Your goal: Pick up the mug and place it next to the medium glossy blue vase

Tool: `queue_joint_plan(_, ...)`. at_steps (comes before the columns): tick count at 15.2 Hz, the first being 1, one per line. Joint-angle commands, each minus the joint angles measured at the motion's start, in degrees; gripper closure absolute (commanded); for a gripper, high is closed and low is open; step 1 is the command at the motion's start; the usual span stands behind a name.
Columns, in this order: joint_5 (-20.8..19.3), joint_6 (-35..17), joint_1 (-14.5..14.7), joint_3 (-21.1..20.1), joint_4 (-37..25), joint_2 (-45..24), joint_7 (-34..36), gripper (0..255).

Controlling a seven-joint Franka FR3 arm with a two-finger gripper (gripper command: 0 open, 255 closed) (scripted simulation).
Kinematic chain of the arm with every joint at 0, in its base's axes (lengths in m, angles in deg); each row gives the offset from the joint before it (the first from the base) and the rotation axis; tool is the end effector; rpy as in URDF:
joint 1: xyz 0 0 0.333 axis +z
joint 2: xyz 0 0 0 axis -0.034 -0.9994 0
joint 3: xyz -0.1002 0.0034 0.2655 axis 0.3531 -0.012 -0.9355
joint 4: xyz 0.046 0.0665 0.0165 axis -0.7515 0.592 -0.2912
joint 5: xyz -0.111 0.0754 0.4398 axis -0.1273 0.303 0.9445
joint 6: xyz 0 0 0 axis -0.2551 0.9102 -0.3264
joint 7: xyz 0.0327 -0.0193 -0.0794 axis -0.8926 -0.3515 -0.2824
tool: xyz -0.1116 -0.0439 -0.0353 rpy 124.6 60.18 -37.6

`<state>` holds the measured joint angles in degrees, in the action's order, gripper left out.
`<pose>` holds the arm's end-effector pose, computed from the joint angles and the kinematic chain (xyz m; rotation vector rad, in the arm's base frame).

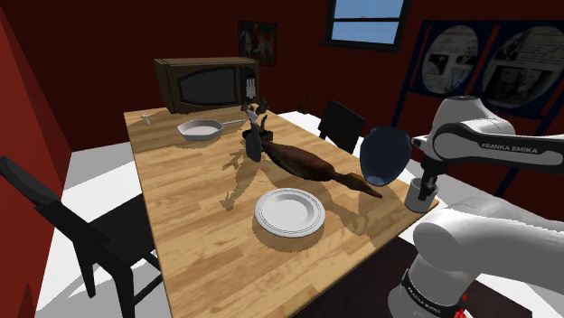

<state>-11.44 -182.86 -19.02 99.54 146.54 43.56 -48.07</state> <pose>0.2043 -0.2944 0.3168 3.0375 0.3834 -0.0494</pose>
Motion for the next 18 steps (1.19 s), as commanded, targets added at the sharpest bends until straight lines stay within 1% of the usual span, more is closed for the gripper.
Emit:
queue_joint_plan(1,-0.08,-0.12,0.01,0.09,0.02,-0.07,0.02,255)
queue_joint_plan(4,-0.09,-0.12,0.01,0.09,0.02,-0.07,0.02,255)
queue_joint_plan(5,-0.09,-0.12,0.01,0.09,0.02,-0.07,0.02,0)
queue_joint_plan(10,-0.08,-0.12,0.01,0.08,0.02,-0.07,0.02,0)
queue_joint_plan(14,6.13,7.59,1.65,-6.27,-4.88,2.86,-0.68,0)
queue_joint_plan(18,6.13,7.59,1.65,-6.27,-4.88,2.86,-0.69,0)
